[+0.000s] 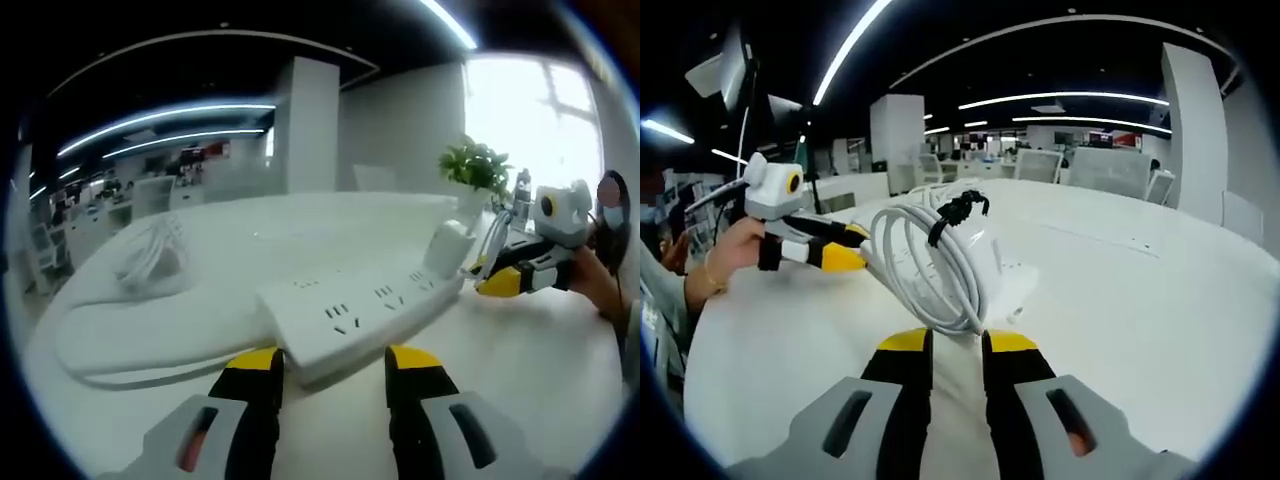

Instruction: Straighten the power strip on the desk, plug the charger into it

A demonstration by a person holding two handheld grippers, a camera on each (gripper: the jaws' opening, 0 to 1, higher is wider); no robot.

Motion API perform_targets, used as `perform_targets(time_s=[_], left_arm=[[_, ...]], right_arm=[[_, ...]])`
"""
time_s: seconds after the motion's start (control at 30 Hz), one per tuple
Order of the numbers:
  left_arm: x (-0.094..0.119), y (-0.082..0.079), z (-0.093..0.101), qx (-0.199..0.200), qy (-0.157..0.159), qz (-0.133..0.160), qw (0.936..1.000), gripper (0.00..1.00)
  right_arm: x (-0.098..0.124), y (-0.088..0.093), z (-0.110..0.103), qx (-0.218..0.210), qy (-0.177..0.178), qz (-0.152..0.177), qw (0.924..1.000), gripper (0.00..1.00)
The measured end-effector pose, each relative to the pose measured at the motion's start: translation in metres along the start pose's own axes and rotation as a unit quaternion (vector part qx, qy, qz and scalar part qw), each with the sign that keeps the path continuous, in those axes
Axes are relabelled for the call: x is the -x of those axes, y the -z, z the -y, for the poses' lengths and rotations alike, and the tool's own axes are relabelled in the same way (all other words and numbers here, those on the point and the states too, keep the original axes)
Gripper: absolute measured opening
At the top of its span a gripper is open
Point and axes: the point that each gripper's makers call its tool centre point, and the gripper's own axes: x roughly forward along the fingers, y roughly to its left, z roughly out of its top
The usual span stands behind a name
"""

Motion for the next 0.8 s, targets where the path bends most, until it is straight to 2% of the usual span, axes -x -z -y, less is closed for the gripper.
perform_targets(time_s=[0.17, 0.3, 0.37, 0.4, 0.43, 0.47, 0.57, 0.63, 0.73, 0.8], left_arm=[[0.003, -0.003, -0.001, -0.01, -0.005, -0.002, 0.9999, 0.42], [0.008, -0.009, -0.002, -0.029, -0.017, 0.001, 0.9994, 0.42], [0.012, -0.012, -0.002, -0.036, -0.021, 0.003, 0.9991, 0.44], [0.014, -0.019, -0.003, -0.042, -0.025, 0.014, 0.9987, 0.45], [0.018, -0.031, -0.002, -0.043, -0.034, 0.046, 0.9974, 0.45], [0.024, -0.034, -0.001, -0.052, -0.037, 0.058, 0.9963, 0.45], [0.038, -0.025, 0.004, -0.066, -0.044, 0.044, 0.9959, 0.45], [0.048, -0.018, 0.008, -0.065, -0.045, 0.043, 0.9959, 0.45], [0.065, -0.015, 0.022, -0.039, -0.029, 0.069, 0.9965, 0.45], [0.077, -0.009, 0.025, -0.042, -0.038, 0.063, 0.9964, 0.45]], right_arm=[[0.012, 0.002, 0.008, -0.002, 0.02, -0.001, 0.9998, 0.19], [0.025, 0.001, 0.012, 0.007, 0.051, -0.002, 0.9987, 0.2], [0.032, -0.002, 0.013, -0.011, 0.065, 0.013, 0.9978, 0.22], [0.036, -0.001, 0.011, -0.013, 0.064, 0.011, 0.9978, 0.22], [0.041, 0.0, 0.007, -0.013, 0.065, 0.01, 0.9978, 0.22], [0.045, 0.001, 0.005, -0.008, 0.068, 0.01, 0.9976, 0.23], [0.056, 0.004, -0.004, 0.001, 0.076, 0.008, 0.9971, 0.26], [0.062, 0.006, -0.015, -0.009, 0.071, 0.004, 0.9974, 0.28], [0.069, 0.004, -0.03, -0.024, 0.061, 0.006, 0.9978, 0.28], [0.075, 0.001, -0.04, -0.035, 0.056, 0.016, 0.9977, 0.27]])
